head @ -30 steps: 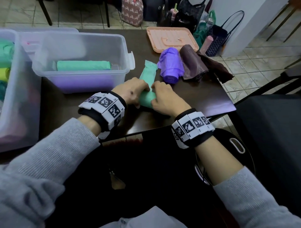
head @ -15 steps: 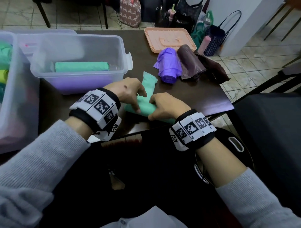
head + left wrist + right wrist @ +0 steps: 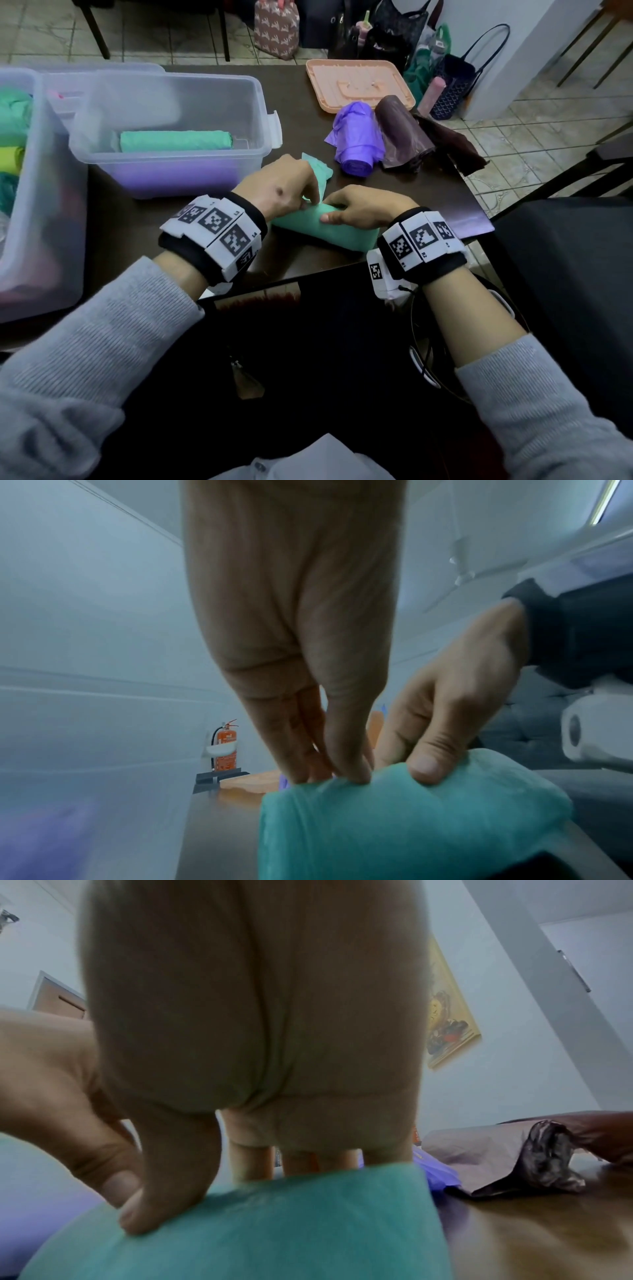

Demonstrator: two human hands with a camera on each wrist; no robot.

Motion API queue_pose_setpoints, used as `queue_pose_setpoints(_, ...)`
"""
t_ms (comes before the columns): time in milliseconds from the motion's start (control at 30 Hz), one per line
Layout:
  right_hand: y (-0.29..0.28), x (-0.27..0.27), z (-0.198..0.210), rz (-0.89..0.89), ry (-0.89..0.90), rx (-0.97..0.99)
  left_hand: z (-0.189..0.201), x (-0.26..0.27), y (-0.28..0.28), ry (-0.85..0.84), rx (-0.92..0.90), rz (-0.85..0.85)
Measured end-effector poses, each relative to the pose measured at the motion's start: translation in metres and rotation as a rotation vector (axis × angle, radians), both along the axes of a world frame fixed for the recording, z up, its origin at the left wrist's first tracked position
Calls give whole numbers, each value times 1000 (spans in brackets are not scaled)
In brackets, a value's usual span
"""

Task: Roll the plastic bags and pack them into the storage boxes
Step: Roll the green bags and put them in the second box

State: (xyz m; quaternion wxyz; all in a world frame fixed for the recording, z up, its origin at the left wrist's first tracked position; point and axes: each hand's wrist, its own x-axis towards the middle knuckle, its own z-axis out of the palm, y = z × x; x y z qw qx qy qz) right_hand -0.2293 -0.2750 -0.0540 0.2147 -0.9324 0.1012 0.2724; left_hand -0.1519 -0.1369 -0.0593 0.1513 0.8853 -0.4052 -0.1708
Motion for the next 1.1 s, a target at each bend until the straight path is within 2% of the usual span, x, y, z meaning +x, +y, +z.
queue_pose_setpoints(67, -1, 2, -3, -24, -46, 21, -3, -2, 0, -18, 18, -4)
queue_pose_setpoints(233, -1, 8, -9, -77, -324, -54, -10, 1, -2, -43, 135, -87)
queue_pose_setpoints(333, 4, 9, -14, -74, -369, -94, -14, 5, -5, -27, 190, -109)
queue_pose_setpoints(467, 11, -2, -20, 3, -310, -125, -17, 11, -4, 15, 175, -114)
queue_pose_setpoints(633, 16, -7, -25, -13, -391, -223, -18, 15, -1, 74, 88, -70)
queue_pose_setpoints(767, 8, -2, -20, -8, -330, -152, -17, 18, 10, 71, -80, -23)
queue_pose_setpoints(867, 1, 4, -14, -3, -283, -99, -17, 18, 16, 41, -98, -35)
queue_pose_setpoints(1033, -7, 17, -1, -69, -107, 11, -16, 18, 19, 70, -139, -33)
queue_pose_setpoints(1100, -5, 26, -1, -106, -121, 43, -17, 17, 19, 62, -145, -31)
